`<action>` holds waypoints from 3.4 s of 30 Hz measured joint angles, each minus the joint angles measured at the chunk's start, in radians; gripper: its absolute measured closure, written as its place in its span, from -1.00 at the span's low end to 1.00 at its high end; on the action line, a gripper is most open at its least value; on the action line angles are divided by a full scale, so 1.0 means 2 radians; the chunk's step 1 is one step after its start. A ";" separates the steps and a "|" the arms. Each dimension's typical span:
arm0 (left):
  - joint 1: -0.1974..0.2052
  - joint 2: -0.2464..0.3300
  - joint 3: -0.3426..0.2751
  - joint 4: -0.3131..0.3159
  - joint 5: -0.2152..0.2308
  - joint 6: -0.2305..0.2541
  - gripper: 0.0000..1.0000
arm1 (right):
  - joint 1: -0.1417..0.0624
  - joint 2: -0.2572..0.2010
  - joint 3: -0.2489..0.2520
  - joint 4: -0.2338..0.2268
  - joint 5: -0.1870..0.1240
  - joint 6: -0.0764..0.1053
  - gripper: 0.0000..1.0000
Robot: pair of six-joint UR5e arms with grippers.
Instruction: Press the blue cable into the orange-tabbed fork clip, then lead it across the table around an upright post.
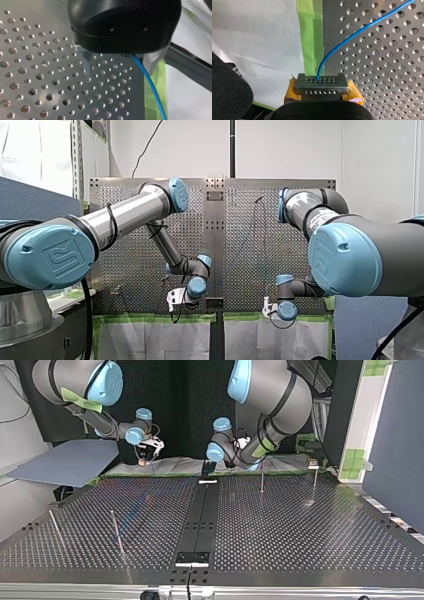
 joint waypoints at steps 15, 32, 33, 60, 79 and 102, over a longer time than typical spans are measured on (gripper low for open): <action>-0.004 0.000 0.000 -0.008 0.013 0.021 -0.06 | 0.001 0.000 0.000 0.000 0.000 0.000 1.00; -0.008 0.000 0.000 -0.066 -0.023 -0.013 1.00 | 0.002 0.000 0.000 0.002 0.000 0.000 1.00; -0.010 0.001 -0.001 -0.067 -0.025 -0.015 1.00 | 0.001 0.000 0.000 0.002 0.000 0.001 1.00; -0.046 0.056 -0.047 -0.028 -0.066 -0.035 1.00 | -0.005 0.000 0.000 0.000 0.000 0.004 1.00; -0.056 0.110 -0.130 0.020 -0.086 -0.028 1.00 | -0.006 0.000 0.000 0.001 0.000 0.006 1.00; -0.014 0.112 -0.225 0.054 -0.120 -0.035 1.00 | -0.010 0.000 0.000 0.000 -0.002 0.008 1.00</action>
